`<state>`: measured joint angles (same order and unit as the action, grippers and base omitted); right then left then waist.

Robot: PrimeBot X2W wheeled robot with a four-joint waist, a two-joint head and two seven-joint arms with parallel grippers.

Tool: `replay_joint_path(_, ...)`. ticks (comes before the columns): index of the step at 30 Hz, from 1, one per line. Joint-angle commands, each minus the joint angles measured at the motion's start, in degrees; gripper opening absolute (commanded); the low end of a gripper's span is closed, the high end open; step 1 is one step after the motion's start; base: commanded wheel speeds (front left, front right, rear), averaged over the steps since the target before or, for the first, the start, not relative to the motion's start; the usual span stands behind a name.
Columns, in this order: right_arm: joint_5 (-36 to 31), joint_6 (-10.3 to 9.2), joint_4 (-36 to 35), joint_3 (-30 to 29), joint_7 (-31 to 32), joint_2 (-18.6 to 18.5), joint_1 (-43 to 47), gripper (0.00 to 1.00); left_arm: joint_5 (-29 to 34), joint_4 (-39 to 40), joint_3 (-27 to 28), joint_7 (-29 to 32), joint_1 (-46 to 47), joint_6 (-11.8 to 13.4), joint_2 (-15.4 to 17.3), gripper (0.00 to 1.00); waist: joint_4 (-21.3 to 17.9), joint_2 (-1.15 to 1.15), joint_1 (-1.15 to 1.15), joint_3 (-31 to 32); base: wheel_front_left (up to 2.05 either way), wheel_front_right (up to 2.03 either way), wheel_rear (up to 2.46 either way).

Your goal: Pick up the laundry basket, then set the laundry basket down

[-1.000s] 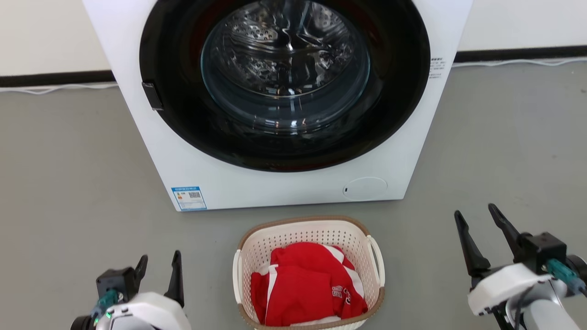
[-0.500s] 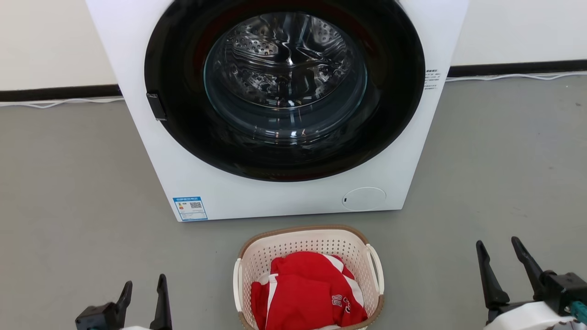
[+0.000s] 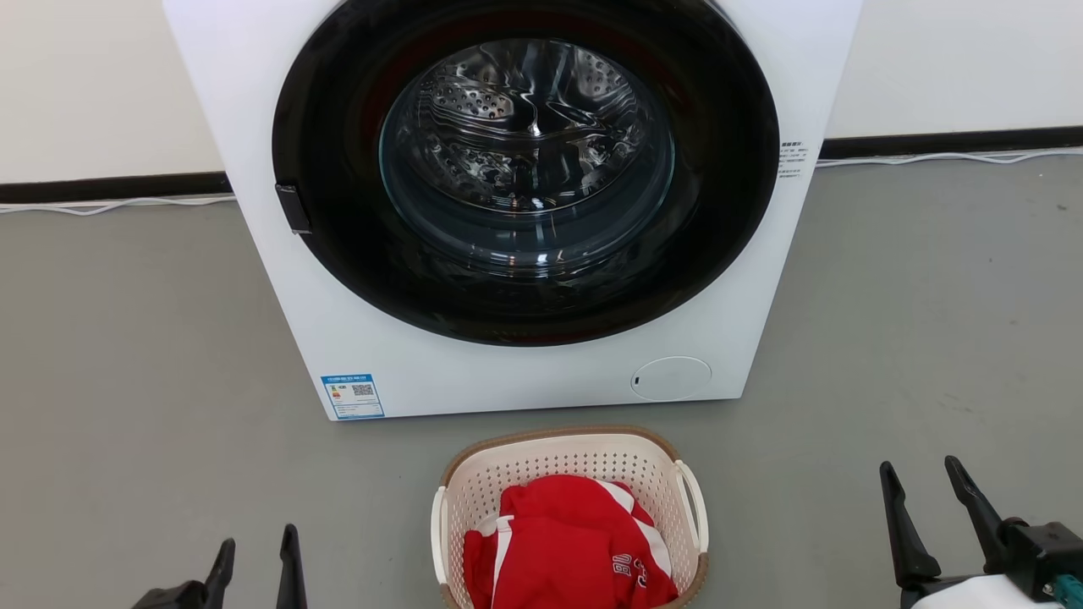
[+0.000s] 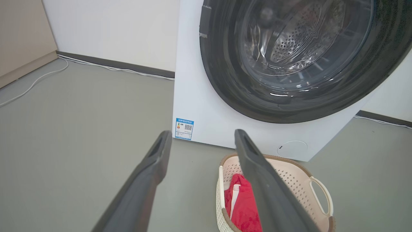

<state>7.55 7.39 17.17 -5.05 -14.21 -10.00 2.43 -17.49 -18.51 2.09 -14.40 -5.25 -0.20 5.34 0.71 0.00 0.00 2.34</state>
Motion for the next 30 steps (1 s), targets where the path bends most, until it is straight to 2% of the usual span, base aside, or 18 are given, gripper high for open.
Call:
replay_joint_path(1, -0.9, 0.10, -1.6, 1.2, -0.8, -0.9, -0.6, 1.00, 0.5, 1.8, 2.2, -0.6, 1.6, -0.5, 0.2, 1.00, 0.0, 0.00, 0.00, 0.0, 0.00, 0.00, 0.00)
replay_joint_path(2, 0.0, 0.00, 0.0, 0.0, 0.0, 0.0, 0.0, 0.00, 0.1, 0.4, 0.5, 0.0, 0.0, -0.4, -0.2, 0.00, 0.0, 0.00, 0.00, 0.0, 0.00, 0.00, 0.00)
replay_joint_path(8, 1.6, 0.00, 2.3, -0.2, 0.7, 1.2, 0.3, 0.00, -1.0, -2.0, 0.8, 0.9, 0.0, -0.5, -0.8, 0.00, 0.0, 0.00, 0.01, 0.0, 0.00, 0.00, 0.00)
replay_joint_path(12, 4.3, 0.01, 2.1, -0.3, 1.5, 1.4, 0.0, 0.00, -3.5, -1.7, 1.0, 1.6, 0.4, -0.7, -0.9, 0.00, 0.0, 0.00, 0.13, 0.0, 0.00, 0.00, 0.00)
replay_joint_path(17, 7.7, 0.01, 1.8, -0.3, 2.2, 1.6, -0.2, 0.00, -6.5, -1.4, 1.1, 2.3, 0.7, -1.0, -0.9, 0.00, 0.0, 0.00, 0.01, -0.2, 0.00, 0.00, 0.00)
replay_joint_path(30, 16.5, 0.02, 1.1, -0.3, 4.1, 2.2, -1.1, 0.00, -14.3, -0.6, 1.3, 4.3, 1.9, -1.7, -1.1, 0.00, -0.1, 0.00, 0.00, -0.5, 0.00, 0.00, 0.00)
